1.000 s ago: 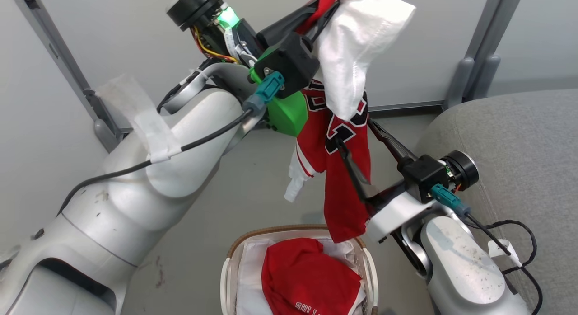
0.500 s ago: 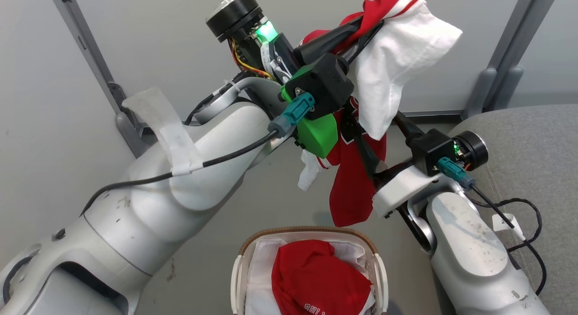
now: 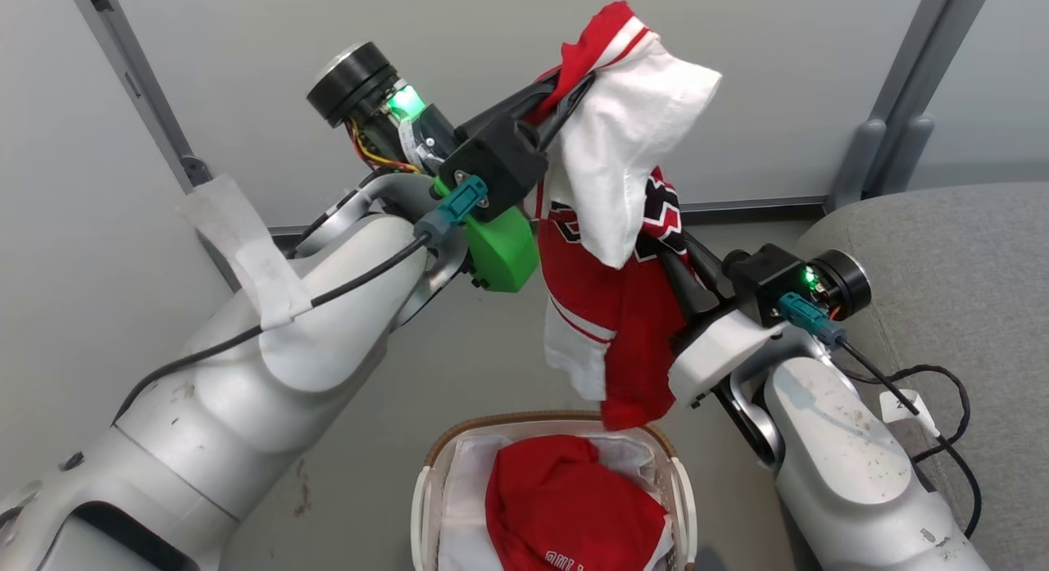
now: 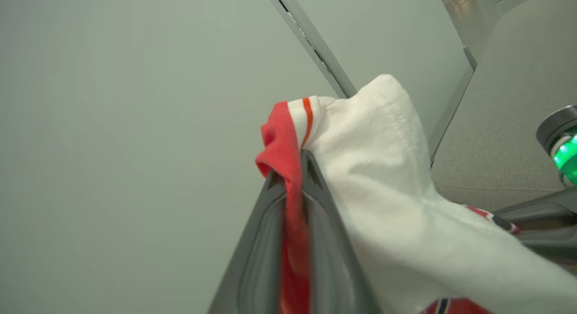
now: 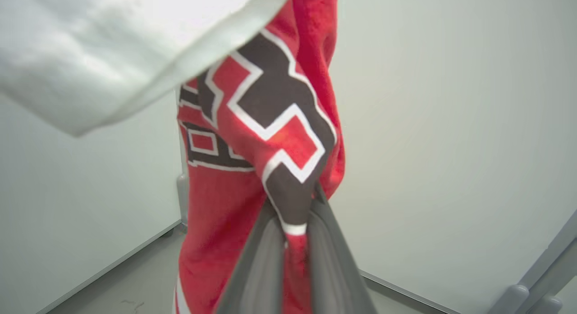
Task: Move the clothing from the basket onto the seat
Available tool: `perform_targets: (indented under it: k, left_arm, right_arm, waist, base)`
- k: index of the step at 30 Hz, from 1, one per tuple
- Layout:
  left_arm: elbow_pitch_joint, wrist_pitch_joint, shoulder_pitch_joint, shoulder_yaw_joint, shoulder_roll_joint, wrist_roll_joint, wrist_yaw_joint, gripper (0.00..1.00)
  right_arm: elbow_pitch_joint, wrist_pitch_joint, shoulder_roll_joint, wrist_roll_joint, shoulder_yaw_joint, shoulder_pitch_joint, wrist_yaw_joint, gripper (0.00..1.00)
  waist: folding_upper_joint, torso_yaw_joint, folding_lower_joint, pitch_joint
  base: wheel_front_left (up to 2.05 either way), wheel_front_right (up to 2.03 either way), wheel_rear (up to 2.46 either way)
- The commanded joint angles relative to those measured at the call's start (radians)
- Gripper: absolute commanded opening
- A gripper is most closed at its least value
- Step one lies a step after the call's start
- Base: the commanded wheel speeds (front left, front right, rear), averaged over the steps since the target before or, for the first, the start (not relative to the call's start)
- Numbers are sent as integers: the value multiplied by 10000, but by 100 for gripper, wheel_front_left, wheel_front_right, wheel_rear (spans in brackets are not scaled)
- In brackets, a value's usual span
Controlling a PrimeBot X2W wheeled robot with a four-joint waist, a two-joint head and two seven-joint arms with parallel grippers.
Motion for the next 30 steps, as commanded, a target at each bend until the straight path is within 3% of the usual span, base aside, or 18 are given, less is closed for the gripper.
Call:
perform_targets:
  k: [1, 5, 7, 8, 19, 30]
  left_arm:
    - [124, -92, 212, 58, 104, -66, 79, 0]
    - [467, -293, 551, 158, 167, -262, 216, 0]
    - [616, -418, 813, 233, 143, -396, 294, 44]
    - [680, -475, 986, 261, 116, -475, 330, 99]
    - [734, -686, 3438, 1178, -245, -1302, 510, 100]
    - [180, -693, 6083, 2618, -626, -1076, 205, 100]
  right_arm:
    - [-99, -25, -40, 112, -33, 142, -10, 0]
    - [-271, -25, -40, 209, -125, 199, -10, 0]
    - [-395, -25, -40, 259, -210, 193, -10, 0]
    - [-459, -25, -40, 252, -262, 206, -10, 0]
    - [-1032, -25, -45, -55, -826, 296, -10, 0]
    - [-1462, -25, -39, -309, -1333, 793, -10, 0]
  waist:
    - [0, -63, 0, 24]
    - [0, -158, 0, 50]
    - [0, -193, 0, 64]
    - [0, -207, 0, 74]
    - [0, -321, 0, 241]
    - [0, -495, 0, 395]
  base:
    - [0, 0, 0]
    - [0, 0, 0]
    - [0, 0, 0]
    - [0, 0, 0]
    - [0, 0, 0]
    - [0, 0, 0]
